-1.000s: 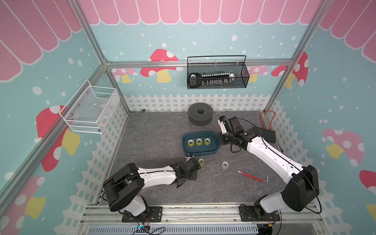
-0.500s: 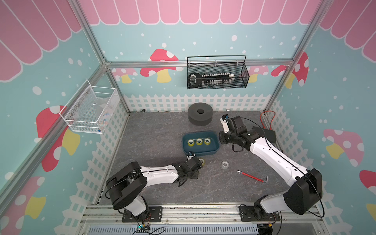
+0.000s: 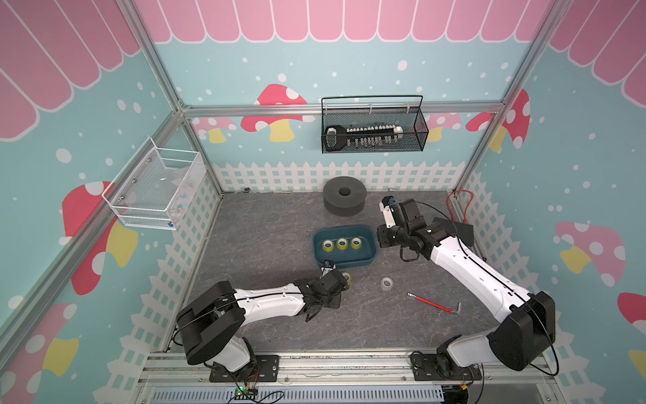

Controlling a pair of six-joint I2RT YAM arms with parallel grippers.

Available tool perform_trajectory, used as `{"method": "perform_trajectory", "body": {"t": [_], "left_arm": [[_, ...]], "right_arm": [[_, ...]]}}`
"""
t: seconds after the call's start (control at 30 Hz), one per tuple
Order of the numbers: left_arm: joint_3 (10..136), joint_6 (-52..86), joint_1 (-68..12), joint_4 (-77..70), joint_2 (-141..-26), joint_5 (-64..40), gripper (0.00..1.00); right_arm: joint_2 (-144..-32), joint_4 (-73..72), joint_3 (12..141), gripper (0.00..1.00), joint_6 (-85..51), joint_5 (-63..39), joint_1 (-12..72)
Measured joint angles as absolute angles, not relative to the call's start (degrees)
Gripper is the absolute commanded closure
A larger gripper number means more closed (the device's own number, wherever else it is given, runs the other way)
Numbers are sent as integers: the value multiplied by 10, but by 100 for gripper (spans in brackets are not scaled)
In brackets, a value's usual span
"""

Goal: Put the transparent tape into the storage box
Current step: Pick up the tape from the center of the board, then place the tape in the storage box.

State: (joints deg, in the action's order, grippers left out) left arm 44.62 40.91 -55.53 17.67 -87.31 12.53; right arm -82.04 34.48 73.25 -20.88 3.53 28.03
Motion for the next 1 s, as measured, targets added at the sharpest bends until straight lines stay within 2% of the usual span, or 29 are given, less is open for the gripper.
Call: {"method": "perform_trajectory", "body": {"t": [0.1,0.23,0.47,0.73,1.0], "left_arm": [[486,396,-562,217,-840,135,100],[601,360,-563,263,-823,154,100],[780,284,-526,269,-912,152,100],[830,225,-463,261,-1069,96,100],[854,200,-424,243,-1132,42,100]], "right_arm": [[-823,344,736,75,-204,32,275],[-831,341,732,75,-199,25,257],[-832,340,703,75,-192,16,226],[-832,333,667,74,-189,0,206],[-836,325,622,74,-194,-13,198]]}}
